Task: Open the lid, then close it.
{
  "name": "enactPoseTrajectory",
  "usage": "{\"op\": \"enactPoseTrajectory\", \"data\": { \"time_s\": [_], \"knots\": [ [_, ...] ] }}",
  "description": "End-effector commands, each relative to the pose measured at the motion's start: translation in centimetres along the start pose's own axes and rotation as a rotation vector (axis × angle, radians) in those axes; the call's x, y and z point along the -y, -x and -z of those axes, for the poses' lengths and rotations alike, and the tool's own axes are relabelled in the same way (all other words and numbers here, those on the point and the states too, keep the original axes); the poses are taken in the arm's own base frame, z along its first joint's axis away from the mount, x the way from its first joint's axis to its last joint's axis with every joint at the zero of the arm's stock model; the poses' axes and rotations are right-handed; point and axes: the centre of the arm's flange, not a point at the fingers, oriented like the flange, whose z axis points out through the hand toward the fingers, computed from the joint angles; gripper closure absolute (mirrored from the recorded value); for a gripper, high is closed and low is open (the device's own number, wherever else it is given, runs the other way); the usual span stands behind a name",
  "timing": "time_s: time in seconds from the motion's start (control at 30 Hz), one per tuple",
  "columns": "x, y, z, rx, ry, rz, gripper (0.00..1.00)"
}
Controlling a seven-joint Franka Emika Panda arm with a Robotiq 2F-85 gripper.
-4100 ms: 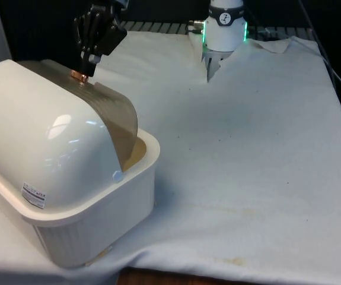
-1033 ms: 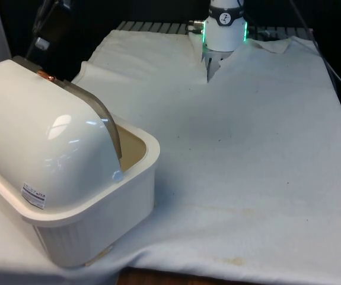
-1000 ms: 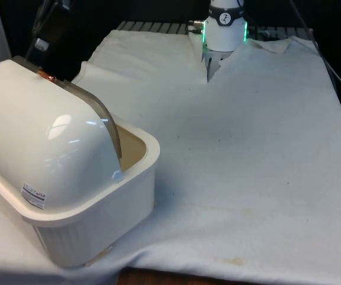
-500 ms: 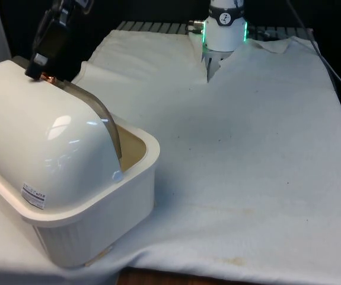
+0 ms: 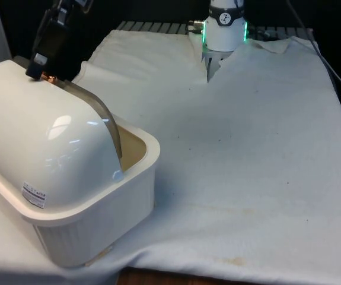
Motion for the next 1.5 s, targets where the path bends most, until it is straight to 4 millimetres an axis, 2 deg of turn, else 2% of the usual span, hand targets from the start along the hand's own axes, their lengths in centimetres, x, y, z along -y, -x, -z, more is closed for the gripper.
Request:
{"op": "enactPoseTrajectory", "data": {
  "time_s": [0.0, 1.0, 1.47],
  "knots": [
    [-0.1, -0.1, 0.1, 0.012, 0.007, -0.014, 1.0],
    [-0.3, 0.1, 0.8, 0.109, 0.082, -0.094, 1.0],
    [-0.4, 0.9, 1.5, 0.207, 0.147, -0.139, 1.0]
  ]
}}
